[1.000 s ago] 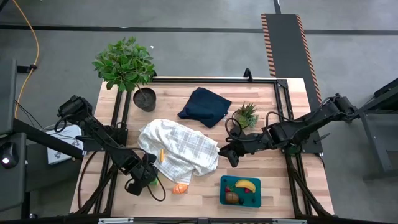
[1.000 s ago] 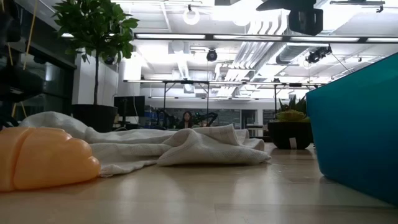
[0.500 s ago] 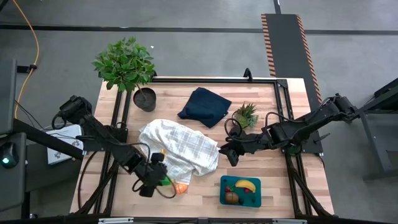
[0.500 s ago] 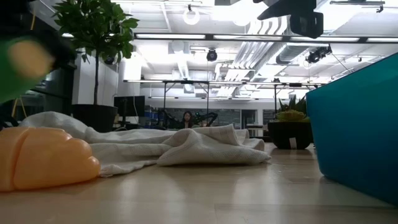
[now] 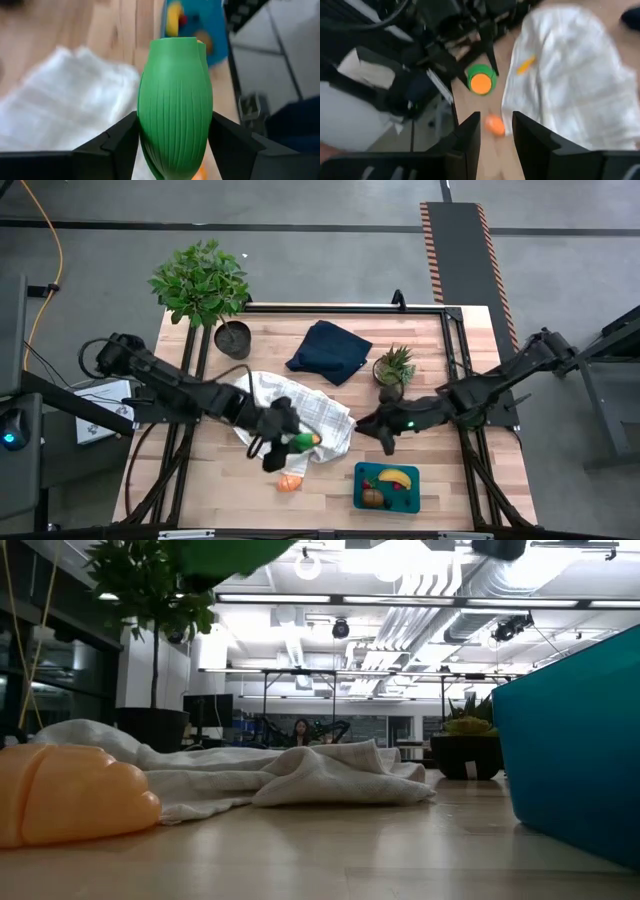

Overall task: Pick and placing Produce into tupperware
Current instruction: Put the green corn into the bin

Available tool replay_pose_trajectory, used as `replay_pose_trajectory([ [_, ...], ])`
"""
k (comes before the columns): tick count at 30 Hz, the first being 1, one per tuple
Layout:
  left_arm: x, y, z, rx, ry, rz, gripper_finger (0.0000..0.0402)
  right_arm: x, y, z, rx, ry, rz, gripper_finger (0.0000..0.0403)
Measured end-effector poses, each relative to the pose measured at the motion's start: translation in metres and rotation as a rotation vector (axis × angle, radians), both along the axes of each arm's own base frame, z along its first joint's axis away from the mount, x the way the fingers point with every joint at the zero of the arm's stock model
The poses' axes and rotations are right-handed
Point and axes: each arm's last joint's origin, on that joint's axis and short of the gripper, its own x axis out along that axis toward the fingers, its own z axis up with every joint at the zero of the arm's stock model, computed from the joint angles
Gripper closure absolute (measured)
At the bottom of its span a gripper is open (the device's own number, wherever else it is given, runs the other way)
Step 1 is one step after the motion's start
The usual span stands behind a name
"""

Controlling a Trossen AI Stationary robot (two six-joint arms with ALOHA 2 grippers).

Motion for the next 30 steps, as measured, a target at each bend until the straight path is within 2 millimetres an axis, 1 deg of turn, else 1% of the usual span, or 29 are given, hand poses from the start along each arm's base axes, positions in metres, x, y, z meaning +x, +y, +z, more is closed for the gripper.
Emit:
replay_pose_trajectory([
  [4,0.013,0.019,0.027,-0.016,-0.094,0.043,0.0196,-0.019,-0.006,0.021,-0.015,-0.096,-0.09,0.029],
  [7,0.021,0.034,0.046,-0.039,-0.184,0.058,0.0196,-0.035,-0.016,0.031,-0.014,-0.142,-0.143,0.0263],
  [10,0.026,0.049,0.063,-0.057,-0.256,0.088,0.0196,-0.049,-0.024,0.029,-0.036,-0.104,-0.198,0.0221],
  [13,0.03,0.062,0.08,-0.071,-0.342,0.117,0.0195,-0.056,-0.029,0.022,-0.03,-0.096,-0.25,0.0171],
  [16,0.033,0.074,0.089,-0.09,-0.404,0.154,0.0195,-0.052,-0.029,0.015,-0.004,-0.164,-0.281,0.0128],
  [19,0.035,0.084,0.096,-0.109,-0.465,0.192,0.0195,-0.041,-0.025,0.017,-0.022,-0.314,-0.267,0.0104],
  [21,0.035,0.091,0.098,-0.127,-0.483,0.222,0.0195,-0.037,-0.023,0.024,-0.053,-0.418,-0.26,0.0099],
  [23,0.036,0.097,0.101,-0.167,-0.514,0.239,0.0195,-0.034,-0.024,0.028,-0.092,-0.479,-0.263,0.0098],
  [26,0.037,0.104,0.105,-0.232,-0.56,0.247,0.0195,-0.031,-0.028,0.033,-0.111,-0.528,-0.269,0.0098],
  [30,0.037,0.108,0.109,-0.276,-0.599,0.257,0.0195,-0.029,-0.033,0.036,-0.134,-0.561,-0.264,0.0098],
])
